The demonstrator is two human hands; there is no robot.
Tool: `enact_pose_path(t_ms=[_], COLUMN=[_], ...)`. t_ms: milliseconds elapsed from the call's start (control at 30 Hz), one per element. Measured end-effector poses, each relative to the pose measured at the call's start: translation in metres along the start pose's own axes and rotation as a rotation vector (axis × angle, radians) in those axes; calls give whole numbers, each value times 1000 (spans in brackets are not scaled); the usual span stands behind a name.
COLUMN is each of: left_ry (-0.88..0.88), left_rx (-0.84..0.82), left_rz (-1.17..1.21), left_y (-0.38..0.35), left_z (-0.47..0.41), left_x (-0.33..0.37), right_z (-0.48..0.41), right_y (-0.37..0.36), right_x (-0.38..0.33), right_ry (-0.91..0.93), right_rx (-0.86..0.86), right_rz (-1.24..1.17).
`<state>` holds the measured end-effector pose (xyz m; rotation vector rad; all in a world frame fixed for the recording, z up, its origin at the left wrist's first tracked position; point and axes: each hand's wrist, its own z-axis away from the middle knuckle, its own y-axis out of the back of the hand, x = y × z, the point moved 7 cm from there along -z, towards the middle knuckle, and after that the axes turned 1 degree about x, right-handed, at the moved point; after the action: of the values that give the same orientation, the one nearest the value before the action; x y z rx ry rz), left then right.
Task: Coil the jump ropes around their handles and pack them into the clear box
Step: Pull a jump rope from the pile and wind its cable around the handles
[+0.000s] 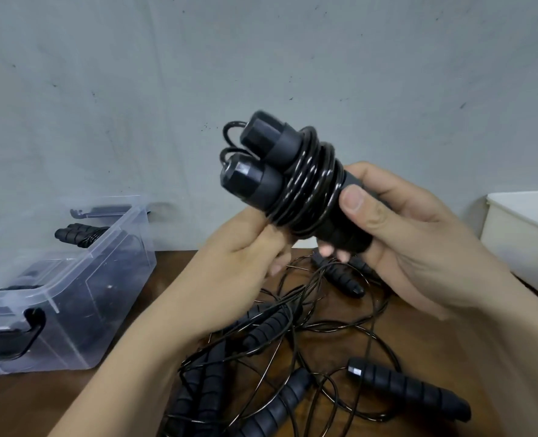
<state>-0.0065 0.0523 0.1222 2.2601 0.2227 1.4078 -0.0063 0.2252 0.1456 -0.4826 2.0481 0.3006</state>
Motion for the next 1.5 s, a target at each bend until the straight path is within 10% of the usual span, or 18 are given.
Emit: enact_pose_path(t_ms=[200,800,1067,1500], left_ry=[62,190,179,343], left_rx=[-116,342,558,292], left_rz=[283,488,67,-857], left_y=[-18,8,109,299], left_z=[0,27,81,56], left_x=[3,-25,-29,-75], right_z=[-3,7,-24,-163], right_y=[-5,-68,-150,-200], right_x=[9,44,61,107], right_ry=[35,188,216,184], right_rx=[144,283,-15,-92], right_rz=[97,858,784,685])
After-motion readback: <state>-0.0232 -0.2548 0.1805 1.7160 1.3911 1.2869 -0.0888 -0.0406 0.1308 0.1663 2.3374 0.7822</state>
